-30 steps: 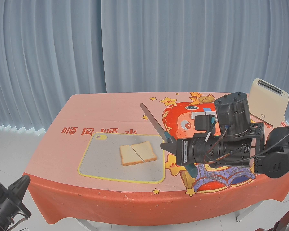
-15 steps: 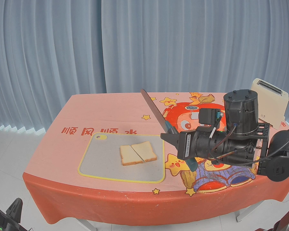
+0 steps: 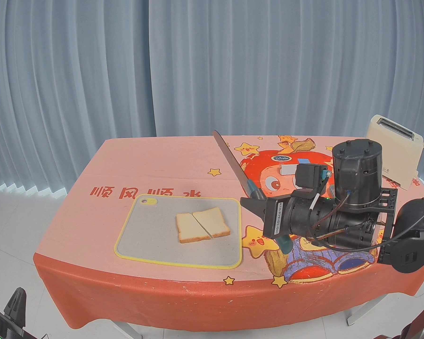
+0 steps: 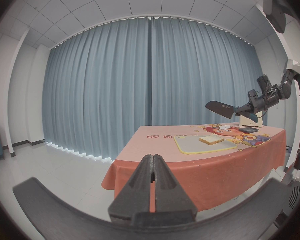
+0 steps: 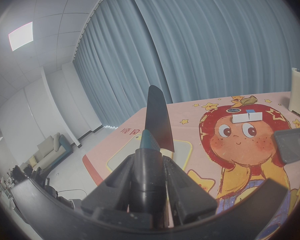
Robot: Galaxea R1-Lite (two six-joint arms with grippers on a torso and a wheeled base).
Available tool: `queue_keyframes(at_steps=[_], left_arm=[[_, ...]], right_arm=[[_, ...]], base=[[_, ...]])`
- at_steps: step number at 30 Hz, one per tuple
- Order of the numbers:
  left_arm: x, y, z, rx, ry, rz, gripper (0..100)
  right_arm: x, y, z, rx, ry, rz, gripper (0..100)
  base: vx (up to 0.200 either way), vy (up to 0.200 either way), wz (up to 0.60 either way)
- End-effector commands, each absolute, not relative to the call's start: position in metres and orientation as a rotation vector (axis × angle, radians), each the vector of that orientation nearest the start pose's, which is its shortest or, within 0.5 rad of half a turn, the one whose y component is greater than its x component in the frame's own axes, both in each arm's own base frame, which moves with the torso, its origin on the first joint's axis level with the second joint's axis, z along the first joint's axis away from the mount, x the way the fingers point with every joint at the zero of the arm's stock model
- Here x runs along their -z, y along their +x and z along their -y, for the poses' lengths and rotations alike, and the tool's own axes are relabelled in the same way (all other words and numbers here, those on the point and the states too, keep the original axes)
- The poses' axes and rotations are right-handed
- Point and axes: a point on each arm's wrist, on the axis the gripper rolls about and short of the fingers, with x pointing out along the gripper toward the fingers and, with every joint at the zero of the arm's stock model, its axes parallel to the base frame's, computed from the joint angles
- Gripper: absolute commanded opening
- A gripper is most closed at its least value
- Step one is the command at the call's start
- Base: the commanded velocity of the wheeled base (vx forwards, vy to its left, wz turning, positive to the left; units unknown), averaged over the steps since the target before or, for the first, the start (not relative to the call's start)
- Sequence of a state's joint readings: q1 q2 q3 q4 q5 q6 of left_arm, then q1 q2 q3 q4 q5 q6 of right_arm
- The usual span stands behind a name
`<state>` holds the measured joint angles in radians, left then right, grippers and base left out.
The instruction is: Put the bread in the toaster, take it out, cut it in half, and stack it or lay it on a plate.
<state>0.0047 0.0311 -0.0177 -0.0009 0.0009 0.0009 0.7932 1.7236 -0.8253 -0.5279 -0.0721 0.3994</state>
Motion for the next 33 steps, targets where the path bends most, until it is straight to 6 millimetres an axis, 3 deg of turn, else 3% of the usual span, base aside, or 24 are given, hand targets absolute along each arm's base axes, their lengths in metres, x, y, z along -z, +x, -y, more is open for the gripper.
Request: queue_keyframes(at_steps=[1, 18, 24, 33], left_arm=[[-0.077, -0.02, -0.001, -0.035, -0.001, -0.031, 0], [-0.076, -0.02, 0.0, 0.0, -0.002, -0.029, 0], [-0.076, -0.02, 0.0, -0.002, -0.002, -0.031, 0], [-0.076, -0.02, 0.0, -0.002, -0.002, -0.031, 0]], right_arm=[[-0.169, 0.22, -0.219, -0.626, 0.221, -0.479, 0], [-0.166, 0.224, -0.219, -0.614, 0.221, -0.488, 0], [-0.159, 0.214, -0.217, -0.595, 0.203, -0.508, 0], [-0.164, 0.212, -0.212, -0.566, 0.21, -0.484, 0]], base=[[0.0, 0.0, 0.0], [0.0, 0.0, 0.0], [0.0, 0.0, 0.0], [0.0, 0.0, 0.0]])
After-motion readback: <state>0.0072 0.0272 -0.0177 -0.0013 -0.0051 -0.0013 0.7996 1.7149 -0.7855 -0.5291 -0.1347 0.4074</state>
